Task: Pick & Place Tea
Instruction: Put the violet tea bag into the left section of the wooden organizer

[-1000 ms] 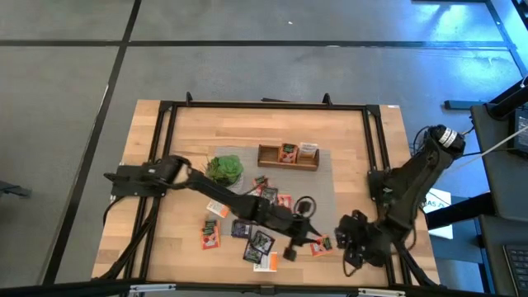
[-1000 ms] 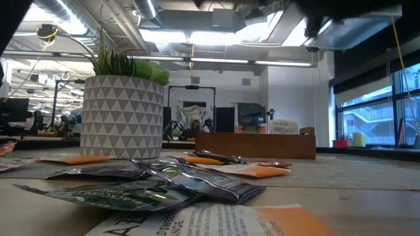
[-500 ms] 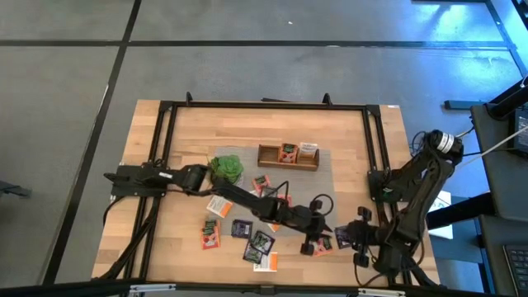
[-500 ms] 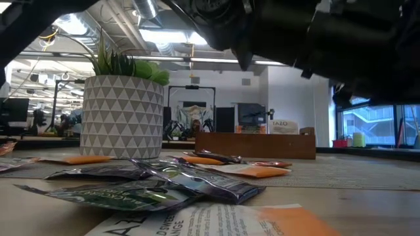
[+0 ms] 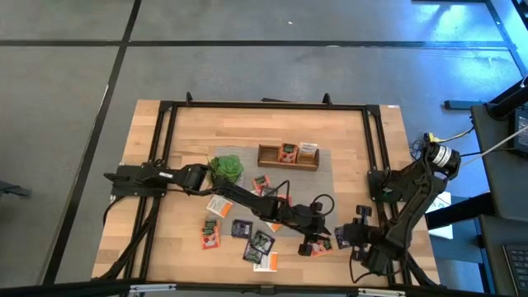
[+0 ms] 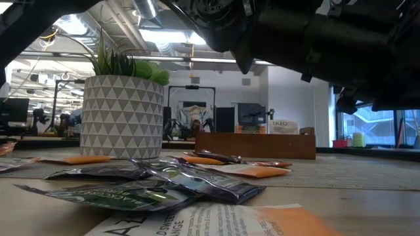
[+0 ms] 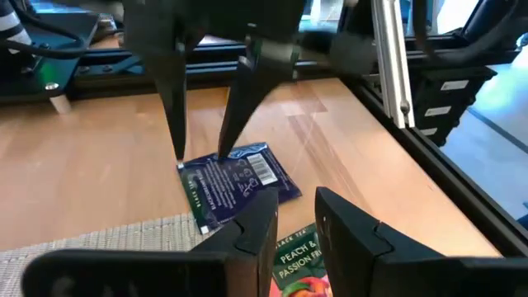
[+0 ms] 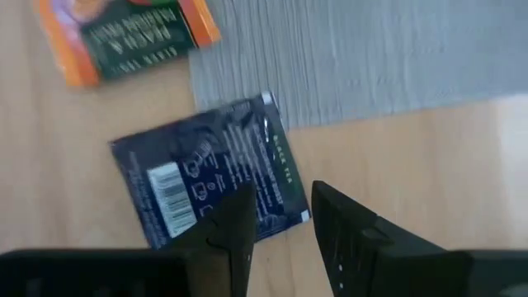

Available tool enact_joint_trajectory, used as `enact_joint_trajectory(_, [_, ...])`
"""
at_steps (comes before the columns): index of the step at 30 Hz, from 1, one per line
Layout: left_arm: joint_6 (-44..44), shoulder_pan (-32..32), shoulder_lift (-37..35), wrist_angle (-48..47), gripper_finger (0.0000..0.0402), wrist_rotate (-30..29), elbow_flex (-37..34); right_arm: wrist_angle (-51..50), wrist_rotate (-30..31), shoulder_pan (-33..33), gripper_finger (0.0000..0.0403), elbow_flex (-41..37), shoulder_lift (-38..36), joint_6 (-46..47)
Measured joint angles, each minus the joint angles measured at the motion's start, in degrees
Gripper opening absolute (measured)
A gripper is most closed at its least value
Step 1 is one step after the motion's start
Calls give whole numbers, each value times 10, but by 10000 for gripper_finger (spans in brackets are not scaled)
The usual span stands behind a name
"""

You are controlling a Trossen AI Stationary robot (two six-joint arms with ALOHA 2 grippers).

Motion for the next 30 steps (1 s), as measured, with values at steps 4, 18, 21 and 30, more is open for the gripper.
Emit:
enact_joint_trajectory(4, [0, 0, 0, 0, 79, 0, 0, 0, -43, -11, 123, -17, 2, -5])
enact_joint_trajectory(18, [0, 4, 0, -1, 78, 0, 0, -3, -69, -38, 133, 0, 1, -59])
enact_joint_trajectory(21, [0, 4, 0, -4, 77, 0, 0, -2, -73, -38, 159, 0, 1, -59])
enact_joint_trajectory(30, [0, 4, 0, -4, 81, 0, 0, 3, -73, -38, 256, 0, 1, -59])
